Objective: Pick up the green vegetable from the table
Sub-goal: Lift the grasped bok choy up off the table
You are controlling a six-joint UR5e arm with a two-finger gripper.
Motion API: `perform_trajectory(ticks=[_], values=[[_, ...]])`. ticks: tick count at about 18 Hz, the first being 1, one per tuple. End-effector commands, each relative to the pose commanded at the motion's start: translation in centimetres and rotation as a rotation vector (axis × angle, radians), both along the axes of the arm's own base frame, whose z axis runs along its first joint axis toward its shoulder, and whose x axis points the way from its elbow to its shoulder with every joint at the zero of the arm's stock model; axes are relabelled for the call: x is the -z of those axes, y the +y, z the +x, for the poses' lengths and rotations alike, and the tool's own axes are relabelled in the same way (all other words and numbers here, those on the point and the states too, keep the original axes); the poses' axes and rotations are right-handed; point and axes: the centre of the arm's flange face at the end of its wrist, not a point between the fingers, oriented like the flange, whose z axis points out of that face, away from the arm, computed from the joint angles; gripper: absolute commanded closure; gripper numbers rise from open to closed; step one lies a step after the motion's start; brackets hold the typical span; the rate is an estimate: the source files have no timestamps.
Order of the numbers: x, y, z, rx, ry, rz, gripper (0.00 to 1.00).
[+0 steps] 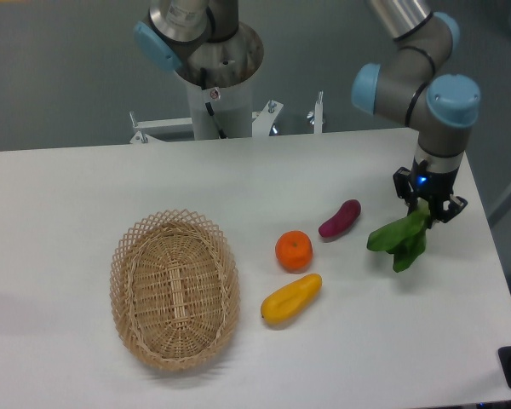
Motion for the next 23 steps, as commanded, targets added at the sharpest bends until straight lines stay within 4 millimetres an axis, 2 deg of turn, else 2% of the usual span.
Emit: perform_trajectory(ticks=[3, 5, 8, 11, 15, 23], values=[[-2.3, 1.6, 1.3, -0.048, -0.014, 0.1, 0.52], [-3.5, 3.9, 2.8, -0.038, -0.026, 0.151, 0.52], [-6.3, 6.1, 5.0, -0.074, -0.044, 0.232, 0.52], [-8.1, 6.8, 6.1, -0.125, -0.065, 0.283, 0.52], [-9.2, 8.2, 6.6, -0.139, -0.067, 0.3, 0.52], [-9.5, 8.6, 6.7, -0.14, -0.066, 0.304, 0.52]])
